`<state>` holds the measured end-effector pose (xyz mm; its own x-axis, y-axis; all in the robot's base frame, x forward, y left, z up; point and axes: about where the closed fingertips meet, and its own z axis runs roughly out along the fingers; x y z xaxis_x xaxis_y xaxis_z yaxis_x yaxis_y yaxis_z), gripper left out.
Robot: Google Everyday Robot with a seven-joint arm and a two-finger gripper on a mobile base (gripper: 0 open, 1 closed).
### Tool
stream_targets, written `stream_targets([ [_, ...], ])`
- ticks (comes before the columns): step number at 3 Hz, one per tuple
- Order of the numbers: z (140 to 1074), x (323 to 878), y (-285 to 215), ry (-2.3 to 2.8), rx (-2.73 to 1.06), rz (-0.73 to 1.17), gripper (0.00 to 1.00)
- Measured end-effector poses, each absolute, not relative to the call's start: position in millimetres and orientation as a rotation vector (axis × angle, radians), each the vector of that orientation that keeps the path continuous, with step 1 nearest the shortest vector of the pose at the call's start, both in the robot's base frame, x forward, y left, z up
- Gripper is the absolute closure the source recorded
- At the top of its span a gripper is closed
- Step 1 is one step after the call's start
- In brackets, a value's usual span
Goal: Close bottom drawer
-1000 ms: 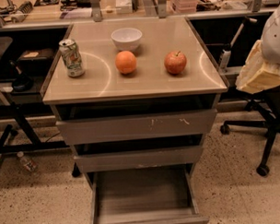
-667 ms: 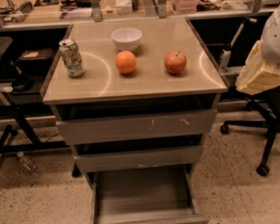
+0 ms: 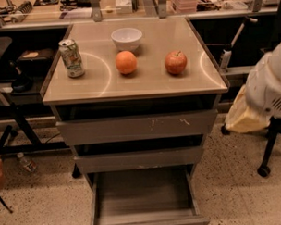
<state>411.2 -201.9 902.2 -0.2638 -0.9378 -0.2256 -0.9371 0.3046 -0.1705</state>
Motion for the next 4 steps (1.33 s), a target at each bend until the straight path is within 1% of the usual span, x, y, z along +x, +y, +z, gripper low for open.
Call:
stream_targets([
  [1, 825, 398, -186, 2.344, -1.743, 0.059, 1.00],
  [2, 800, 381, -189, 2.383, -1.775, 0.087, 1.00],
  [4, 796, 379, -188, 2.387, -1.771, 0.106, 1.00],
])
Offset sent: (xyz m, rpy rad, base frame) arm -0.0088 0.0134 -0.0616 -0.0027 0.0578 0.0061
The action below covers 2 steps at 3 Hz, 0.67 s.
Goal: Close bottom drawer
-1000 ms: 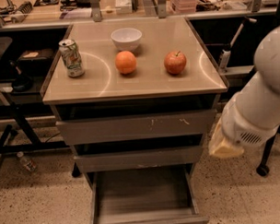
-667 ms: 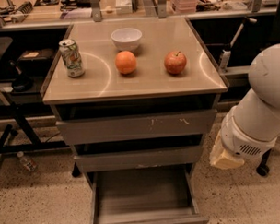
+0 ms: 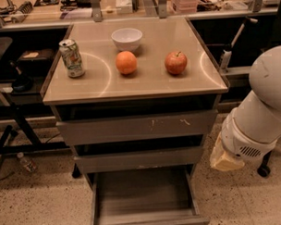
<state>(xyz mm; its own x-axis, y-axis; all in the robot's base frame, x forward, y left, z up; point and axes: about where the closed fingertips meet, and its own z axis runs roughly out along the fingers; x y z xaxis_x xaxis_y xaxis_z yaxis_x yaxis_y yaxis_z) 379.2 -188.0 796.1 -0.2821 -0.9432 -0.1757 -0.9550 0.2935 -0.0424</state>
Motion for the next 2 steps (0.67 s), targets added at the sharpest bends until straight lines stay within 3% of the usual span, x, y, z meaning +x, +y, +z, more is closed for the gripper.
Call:
stream_targets([
  [2, 651, 360, -184, 2.584, -1.679, 0.304, 1.00],
])
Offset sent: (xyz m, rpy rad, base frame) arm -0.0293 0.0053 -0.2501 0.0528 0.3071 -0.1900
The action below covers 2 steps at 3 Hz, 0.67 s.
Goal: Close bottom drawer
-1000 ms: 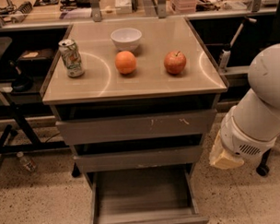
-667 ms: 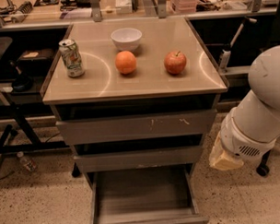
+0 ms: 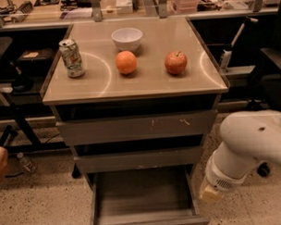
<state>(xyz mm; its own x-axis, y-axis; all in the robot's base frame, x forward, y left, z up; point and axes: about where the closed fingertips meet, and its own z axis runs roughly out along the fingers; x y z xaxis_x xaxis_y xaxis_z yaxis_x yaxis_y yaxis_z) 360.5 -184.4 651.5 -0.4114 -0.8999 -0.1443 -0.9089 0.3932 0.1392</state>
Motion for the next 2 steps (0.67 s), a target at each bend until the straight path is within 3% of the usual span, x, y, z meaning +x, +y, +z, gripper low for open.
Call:
stream_targets([
  [1, 588.2, 356.6, -180.5, 2.656, -1.621, 0.376, 1.00],
  [2, 588.0, 356.6, -180.5, 2.656, -1.621, 0.377, 1.00],
])
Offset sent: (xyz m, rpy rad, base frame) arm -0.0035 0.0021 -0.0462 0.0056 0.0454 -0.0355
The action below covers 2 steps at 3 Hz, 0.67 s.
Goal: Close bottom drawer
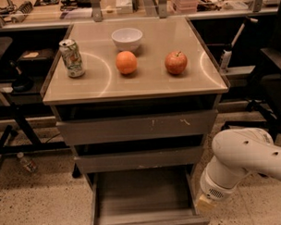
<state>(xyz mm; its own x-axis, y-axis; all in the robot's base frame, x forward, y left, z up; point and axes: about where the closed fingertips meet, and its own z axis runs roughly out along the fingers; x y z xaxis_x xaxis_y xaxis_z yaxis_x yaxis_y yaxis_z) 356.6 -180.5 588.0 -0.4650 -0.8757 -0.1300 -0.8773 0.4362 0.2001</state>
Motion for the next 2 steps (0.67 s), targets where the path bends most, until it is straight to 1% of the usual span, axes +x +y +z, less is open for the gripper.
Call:
stream_targets([
  [1, 548, 346, -174, 2.692, -1.622, 0.475, 1.00],
  [2, 480, 340, -169, 2.754, -1.577, 0.568, 1.00],
])
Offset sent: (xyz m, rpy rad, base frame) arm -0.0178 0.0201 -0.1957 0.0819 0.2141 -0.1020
